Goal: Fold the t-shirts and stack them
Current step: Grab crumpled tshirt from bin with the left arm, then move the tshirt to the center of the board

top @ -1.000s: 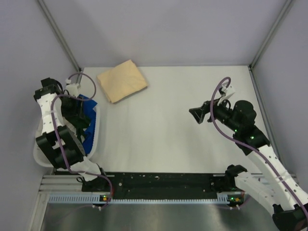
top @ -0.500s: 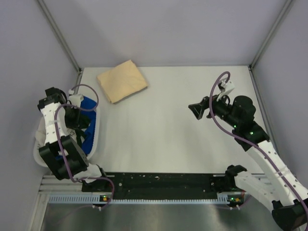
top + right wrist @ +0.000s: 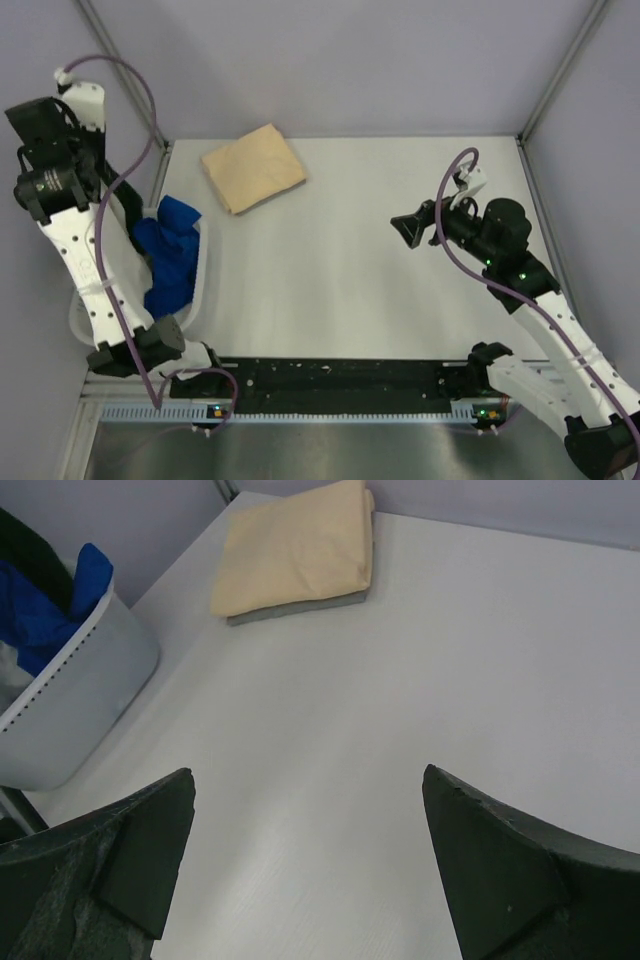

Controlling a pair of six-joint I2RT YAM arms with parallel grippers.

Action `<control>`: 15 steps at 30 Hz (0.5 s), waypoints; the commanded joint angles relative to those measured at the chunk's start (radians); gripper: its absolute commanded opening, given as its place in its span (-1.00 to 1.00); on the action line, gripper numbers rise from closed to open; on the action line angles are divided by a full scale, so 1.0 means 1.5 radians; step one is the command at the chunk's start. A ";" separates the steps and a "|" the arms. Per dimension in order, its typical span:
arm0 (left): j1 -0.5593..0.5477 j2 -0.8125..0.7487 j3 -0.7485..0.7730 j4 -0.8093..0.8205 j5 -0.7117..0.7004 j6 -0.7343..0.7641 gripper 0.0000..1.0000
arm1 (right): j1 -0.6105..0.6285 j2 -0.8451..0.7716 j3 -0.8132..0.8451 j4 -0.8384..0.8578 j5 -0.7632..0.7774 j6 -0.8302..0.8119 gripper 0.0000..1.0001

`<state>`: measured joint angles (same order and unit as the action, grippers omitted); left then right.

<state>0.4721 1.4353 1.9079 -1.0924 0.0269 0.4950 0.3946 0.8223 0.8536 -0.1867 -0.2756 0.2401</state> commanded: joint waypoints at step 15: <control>-0.716 -0.016 0.106 0.037 0.372 0.050 -1.00 | -0.002 -0.019 0.060 0.016 0.054 0.054 0.92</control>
<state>-0.4213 1.3136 2.1017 -0.9470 0.3985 0.4812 0.3946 0.8158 0.8673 -0.1761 -0.2592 0.3016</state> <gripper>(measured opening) 0.036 0.950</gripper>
